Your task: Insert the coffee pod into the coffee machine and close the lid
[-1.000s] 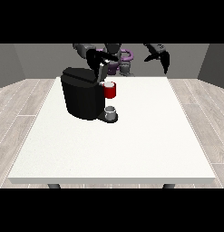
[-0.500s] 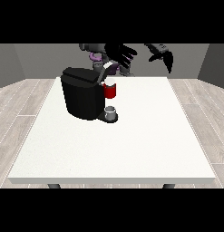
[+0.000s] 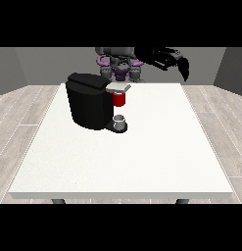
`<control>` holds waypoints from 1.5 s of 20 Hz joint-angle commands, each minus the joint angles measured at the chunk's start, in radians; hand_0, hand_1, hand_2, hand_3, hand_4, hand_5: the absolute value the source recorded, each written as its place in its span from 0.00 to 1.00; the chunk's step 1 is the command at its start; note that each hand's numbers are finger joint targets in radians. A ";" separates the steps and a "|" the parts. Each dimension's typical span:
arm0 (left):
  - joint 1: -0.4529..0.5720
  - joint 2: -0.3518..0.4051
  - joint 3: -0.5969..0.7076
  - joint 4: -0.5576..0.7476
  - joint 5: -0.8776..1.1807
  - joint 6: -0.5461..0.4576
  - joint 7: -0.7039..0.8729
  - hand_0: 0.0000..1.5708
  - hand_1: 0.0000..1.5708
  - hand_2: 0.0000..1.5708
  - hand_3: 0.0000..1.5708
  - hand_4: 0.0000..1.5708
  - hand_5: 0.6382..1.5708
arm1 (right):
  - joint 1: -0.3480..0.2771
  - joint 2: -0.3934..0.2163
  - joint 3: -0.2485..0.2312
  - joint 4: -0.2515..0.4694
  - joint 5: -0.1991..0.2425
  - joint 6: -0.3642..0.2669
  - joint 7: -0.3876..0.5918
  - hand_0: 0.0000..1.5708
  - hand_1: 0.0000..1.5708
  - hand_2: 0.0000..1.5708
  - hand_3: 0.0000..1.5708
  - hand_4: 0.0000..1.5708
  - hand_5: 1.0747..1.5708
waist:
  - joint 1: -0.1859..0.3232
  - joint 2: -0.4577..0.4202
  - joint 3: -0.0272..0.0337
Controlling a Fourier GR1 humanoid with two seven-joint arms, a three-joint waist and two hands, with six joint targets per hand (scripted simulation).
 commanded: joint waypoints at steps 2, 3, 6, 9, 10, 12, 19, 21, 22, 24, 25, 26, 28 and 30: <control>-0.029 0.008 0.015 0.019 0.029 -0.017 -0.011 0.00 0.00 0.00 0.00 0.23 1.00 | -0.092 0.020 0.004 0.056 0.030 -0.011 0.000 0.00 0.00 0.00 0.00 0.00 1.00 | 0.012 0.032 -0.0007; -0.057 0.035 0.045 0.015 0.055 -0.030 0.010 0.00 0.00 0.00 0.00 0.22 1.00 | -0.114 -0.009 -0.019 0.072 0.009 0.023 -0.007 0.00 0.00 0.00 0.00 0.00 1.00 | 0.018 0.046 -0.0005; -0.021 -0.009 -0.020 0.010 0.003 -0.011 -0.041 0.00 0.00 0.00 0.00 0.14 1.00 | -0.166 0.000 -0.034 0.103 0.010 0.013 0.003 0.00 0.00 0.00 0.00 0.00 1.00 | 0.041 0.063 -0.0006; -0.044 0.046 0.022 -0.020 0.063 -0.065 0.004 0.00 0.00 0.00 0.00 0.20 1.00 | -0.125 -0.007 -0.052 0.131 0.023 -0.030 -0.086 0.00 0.00 0.00 0.00 0.00 1.00 | 0.057 0.079 -0.0002; -0.045 0.009 -0.014 -0.021 0.035 -0.039 0.001 0.00 0.00 0.00 0.00 0.21 1.00 | -0.153 0.027 -0.055 0.145 0.021 -0.056 -0.062 0.00 0.00 0.00 0.00 0.00 1.00 | 0.070 0.092 -0.0003; -0.074 0.061 0.034 0.009 0.034 -0.042 -0.065 0.00 0.00 0.00 0.00 0.17 1.00 | -0.190 -0.005 -0.064 0.146 -0.002 0.011 -0.074 0.00 0.00 0.00 0.00 0.00 1.00 | 0.053 0.145 -0.0006; -0.115 0.008 -0.037 -0.058 0.026 -0.032 0.020 0.00 0.00 0.00 0.00 0.21 1.00 | -0.243 -0.004 -0.106 0.216 -0.017 -0.003 -0.121 0.00 0.00 0.00 0.00 0.00 1.00 | 0.070 0.145 -0.0003; -0.080 0.026 -0.018 -0.050 0.052 -0.056 0.051 0.00 0.00 0.00 0.00 0.16 1.00 | -0.190 0.037 -0.087 0.214 -0.013 -0.009 -0.148 0.00 0.00 0.00 0.00 0.00 1.00 | 0.050 0.082 -0.0002; -0.021 -0.014 -0.074 -0.113 0.030 -0.043 0.094 0.00 0.00 0.00 0.00 0.16 1.00 | -0.119 0.037 -0.095 0.232 -0.028 0.010 -0.199 0.00 0.00 0.00 0.00 0.00 1.00 | 0.059 0.041 0.0005; 0.042 0.012 -0.014 -0.049 0.029 -0.028 -0.014 0.00 0.00 0.00 0.00 0.17 1.00 | -0.051 0.110 -0.058 0.175 -0.035 0.019 -0.252 0.00 0.00 0.00 0.00 0.00 1.00 | -0.011 0.013 -0.0001; 0.022 -0.034 -0.041 -0.036 0.018 0.009 0.070 0.00 0.00 0.00 0.00 0.17 1.00 | -0.102 0.120 -0.057 0.178 -0.042 0.034 -0.208 0.00 0.00 0.00 0.00 0.00 1.00 | -0.030 -0.029 0.0001; 0.043 0.007 -0.016 -0.041 0.047 -0.037 0.038 0.00 0.00 0.00 0.00 0.17 1.00 | -0.054 0.130 -0.046 0.175 -0.038 0.039 -0.263 0.00 0.00 0.00 0.00 0.11 1.00 | -0.024 -0.020 0.0000; 0.063 -0.017 -0.031 -0.048 0.029 -0.008 0.038 0.00 0.00 0.00 0.00 0.17 1.00 | -0.017 0.166 -0.036 0.169 -0.043 0.038 -0.313 0.00 0.00 0.00 0.00 0.12 1.00 | -0.044 -0.031 0.0000; 0.078 0.001 0.001 -0.009 0.046 -0.014 0.057 0.00 0.00 0.00 0.00 0.17 1.00 | 0.034 0.174 -0.004 0.149 -0.089 0.051 -0.283 0.00 0.00 0.00 0.00 0.17 1.00 | -0.079 -0.106 0.0000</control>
